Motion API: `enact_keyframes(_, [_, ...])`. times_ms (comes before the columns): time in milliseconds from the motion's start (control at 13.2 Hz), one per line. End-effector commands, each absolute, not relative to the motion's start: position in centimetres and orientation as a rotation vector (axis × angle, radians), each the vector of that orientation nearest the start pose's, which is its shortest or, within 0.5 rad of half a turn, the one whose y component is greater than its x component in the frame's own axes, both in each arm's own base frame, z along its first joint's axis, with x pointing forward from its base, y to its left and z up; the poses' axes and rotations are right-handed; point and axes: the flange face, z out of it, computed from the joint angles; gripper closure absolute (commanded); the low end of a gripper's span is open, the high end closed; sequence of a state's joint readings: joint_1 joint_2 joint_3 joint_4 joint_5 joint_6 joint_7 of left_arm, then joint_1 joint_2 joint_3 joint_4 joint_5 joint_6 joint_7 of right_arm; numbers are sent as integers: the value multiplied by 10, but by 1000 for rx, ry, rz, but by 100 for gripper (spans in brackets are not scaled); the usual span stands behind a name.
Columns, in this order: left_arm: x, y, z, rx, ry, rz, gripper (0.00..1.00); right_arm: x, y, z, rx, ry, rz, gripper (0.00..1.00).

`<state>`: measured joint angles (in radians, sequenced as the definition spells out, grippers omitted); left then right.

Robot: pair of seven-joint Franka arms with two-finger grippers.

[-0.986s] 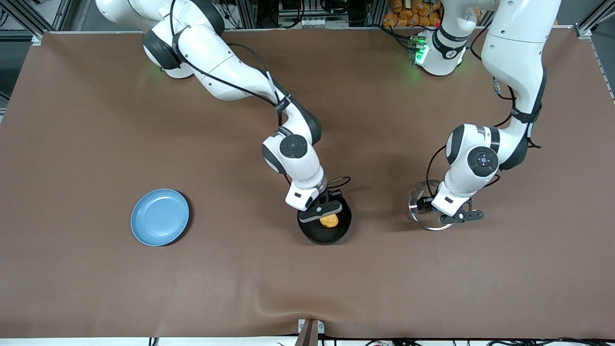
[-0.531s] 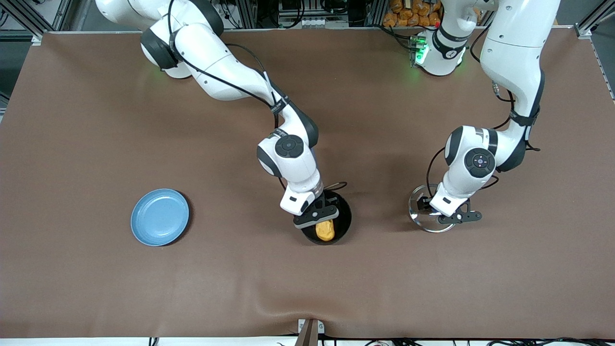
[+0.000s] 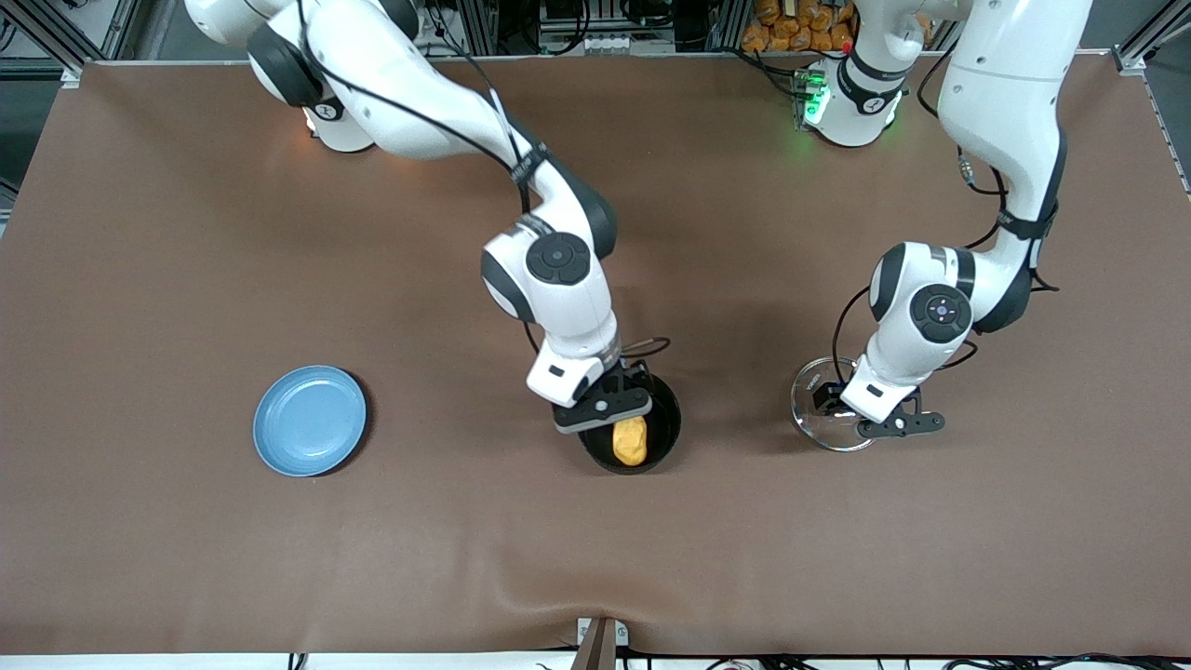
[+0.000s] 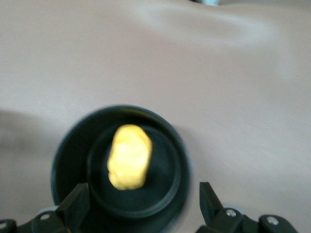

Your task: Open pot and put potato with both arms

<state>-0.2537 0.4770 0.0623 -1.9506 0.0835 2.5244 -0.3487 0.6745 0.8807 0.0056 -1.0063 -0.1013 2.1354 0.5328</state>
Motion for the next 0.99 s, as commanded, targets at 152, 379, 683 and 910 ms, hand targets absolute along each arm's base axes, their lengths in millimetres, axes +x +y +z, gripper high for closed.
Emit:
enact_keyframes(152, [612, -113, 392, -3079, -166, -251, 0, 643, 412, 437, -3133, -118, -279, 0])
enact_keyframes(379, [614, -114, 472, -3101, -221, -210, 0, 668, 328, 482, -3165, 69, -229, 0])
enact_keyframes(683, [611, -119, 568, -3153, -263, -136, 0, 672, 229, 535, -3216, 68, -112, 0])
enact_keyframes(910, [598, -120, 623, -3208, -274, -136, 0, 665, 166, 563, -3229, 188, -30, 0])
